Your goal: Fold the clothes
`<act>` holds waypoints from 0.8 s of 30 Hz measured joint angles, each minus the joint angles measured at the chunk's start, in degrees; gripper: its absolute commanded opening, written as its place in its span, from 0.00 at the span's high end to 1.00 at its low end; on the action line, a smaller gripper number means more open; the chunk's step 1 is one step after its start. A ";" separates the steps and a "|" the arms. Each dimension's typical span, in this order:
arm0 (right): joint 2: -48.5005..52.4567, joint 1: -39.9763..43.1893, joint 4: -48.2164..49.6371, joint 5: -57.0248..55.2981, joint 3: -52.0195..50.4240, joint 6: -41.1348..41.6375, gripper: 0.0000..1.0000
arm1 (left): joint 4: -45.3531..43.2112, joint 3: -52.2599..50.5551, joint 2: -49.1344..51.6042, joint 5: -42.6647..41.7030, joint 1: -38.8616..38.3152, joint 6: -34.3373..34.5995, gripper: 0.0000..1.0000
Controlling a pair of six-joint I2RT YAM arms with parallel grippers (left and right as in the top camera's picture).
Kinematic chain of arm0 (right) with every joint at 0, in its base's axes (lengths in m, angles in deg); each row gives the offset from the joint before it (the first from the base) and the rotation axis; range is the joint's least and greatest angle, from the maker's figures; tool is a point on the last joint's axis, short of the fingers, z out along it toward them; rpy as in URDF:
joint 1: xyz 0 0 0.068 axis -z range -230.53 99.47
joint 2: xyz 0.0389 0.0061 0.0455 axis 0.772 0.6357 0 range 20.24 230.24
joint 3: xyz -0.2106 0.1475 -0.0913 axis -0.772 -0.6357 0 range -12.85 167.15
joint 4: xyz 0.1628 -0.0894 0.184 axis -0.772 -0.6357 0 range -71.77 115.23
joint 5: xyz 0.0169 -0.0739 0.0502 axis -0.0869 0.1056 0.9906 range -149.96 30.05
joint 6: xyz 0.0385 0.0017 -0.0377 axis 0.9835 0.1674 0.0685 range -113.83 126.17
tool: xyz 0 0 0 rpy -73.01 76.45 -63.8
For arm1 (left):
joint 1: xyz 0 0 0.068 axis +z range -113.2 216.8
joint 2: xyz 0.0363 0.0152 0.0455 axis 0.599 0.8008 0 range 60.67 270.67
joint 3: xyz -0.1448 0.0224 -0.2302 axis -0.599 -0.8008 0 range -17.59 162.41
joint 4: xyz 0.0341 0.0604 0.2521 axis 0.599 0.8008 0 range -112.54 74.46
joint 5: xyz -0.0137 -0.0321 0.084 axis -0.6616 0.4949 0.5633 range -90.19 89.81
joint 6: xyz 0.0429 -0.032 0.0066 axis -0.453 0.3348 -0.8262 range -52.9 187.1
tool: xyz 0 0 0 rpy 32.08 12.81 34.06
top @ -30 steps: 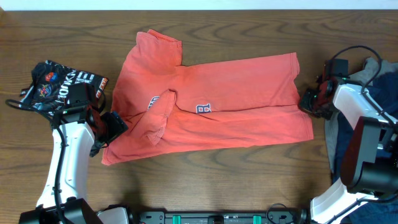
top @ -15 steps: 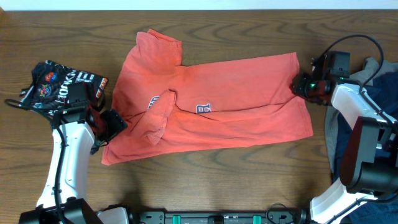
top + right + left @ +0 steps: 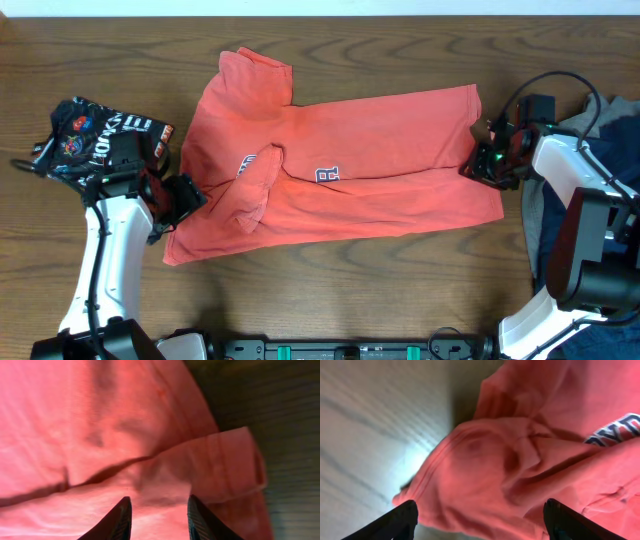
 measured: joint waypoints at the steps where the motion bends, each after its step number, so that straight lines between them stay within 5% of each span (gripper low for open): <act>1: 0.00 -0.09 0.13 -0.92 -0.44 -0.57 0.66 | -0.74 0.00 0.00 -0.09 -0.61 -0.42 0.20; 13: -2.84 -0.28 2.95 -3.17 -6.19 -2.67 0.69 | -6.19 -0.46 7.80 -1.09 -9.49 -3.19 0.20; 24: -3.78 -0.22 -13.62 -17.38 -6.91 5.20 0.72 | -1.70 -0.83 17.94 -1.18 -9.57 -3.21 0.18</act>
